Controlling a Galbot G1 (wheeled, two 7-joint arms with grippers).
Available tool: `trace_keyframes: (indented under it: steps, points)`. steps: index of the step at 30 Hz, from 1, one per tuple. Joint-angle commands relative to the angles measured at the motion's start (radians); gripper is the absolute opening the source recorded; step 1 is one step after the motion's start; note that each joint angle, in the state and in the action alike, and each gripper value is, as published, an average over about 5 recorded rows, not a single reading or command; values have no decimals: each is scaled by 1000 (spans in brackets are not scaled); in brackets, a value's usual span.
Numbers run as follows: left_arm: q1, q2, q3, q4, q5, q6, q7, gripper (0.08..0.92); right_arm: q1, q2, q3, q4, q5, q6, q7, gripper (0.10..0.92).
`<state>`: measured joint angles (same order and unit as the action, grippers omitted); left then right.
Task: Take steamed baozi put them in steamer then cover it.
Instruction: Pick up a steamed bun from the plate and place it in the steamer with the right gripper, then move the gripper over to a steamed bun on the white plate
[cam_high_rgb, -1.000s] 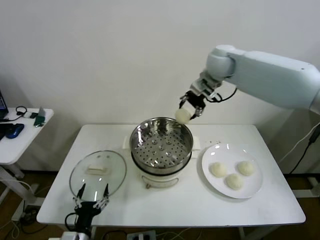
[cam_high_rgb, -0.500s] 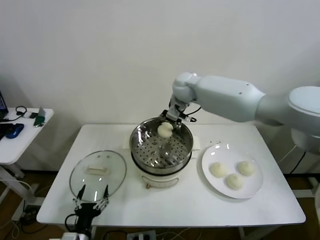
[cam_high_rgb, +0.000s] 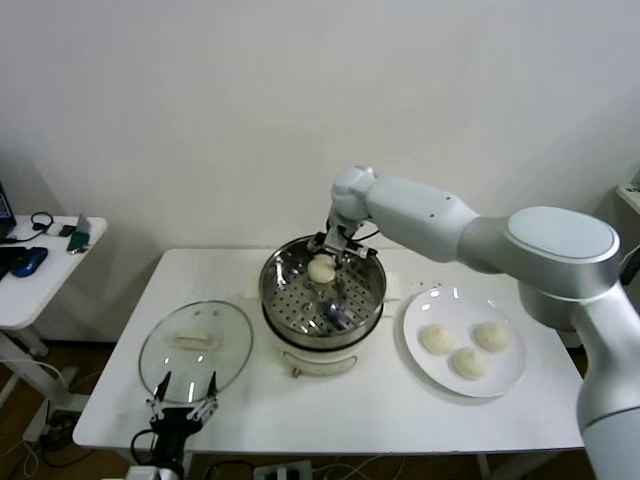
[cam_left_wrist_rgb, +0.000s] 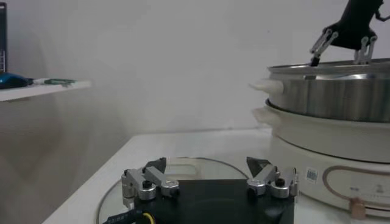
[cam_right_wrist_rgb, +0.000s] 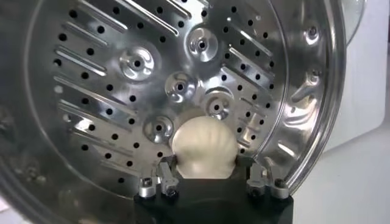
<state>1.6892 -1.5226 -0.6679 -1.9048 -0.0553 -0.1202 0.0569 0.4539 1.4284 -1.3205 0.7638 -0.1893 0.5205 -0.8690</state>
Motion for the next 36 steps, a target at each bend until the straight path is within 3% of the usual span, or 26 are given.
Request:
trace_keyframes:
  steps: [1, 5, 8, 12, 15, 21, 26, 31, 36]
  points:
    - [3, -1, 1, -4, 0, 1, -2, 823, 45, -8, -10, 13, 93, 50, -5, 799]
    - [7, -3, 2, -13, 7, 1, -1, 823, 201, -65, -106, 77, 360, 44, -82, 821]
    - [10, -4, 2, -21, 10, 3, 0, 823, 346, -144, -233, 145, 633, -42, -176, 822]
    - [9, -1, -1, -20, 8, 3, 1, 823, 514, -327, -422, 314, 946, -321, -244, 823]
    - [1, 2, -5, -14, 5, 4, 1, 823, 636, -479, -562, 493, 1056, -556, -234, 823]
    - [-5, 4, -1, -13, -2, 7, 2, 823, 667, -693, -740, 676, 984, -731, -157, 823]
    - [-17, 1, 2, -11, -6, 6, 2, 823, 514, -805, -685, 753, 863, -809, -66, 823]
    - [-23, 1, -1, -13, -8, 6, 2, 823, 323, -839, -554, 757, 791, -858, 15, 823]
    - [-25, 1, -4, -11, -9, 5, 1, 823, 70, -812, -343, 654, 713, -894, 83, 823]
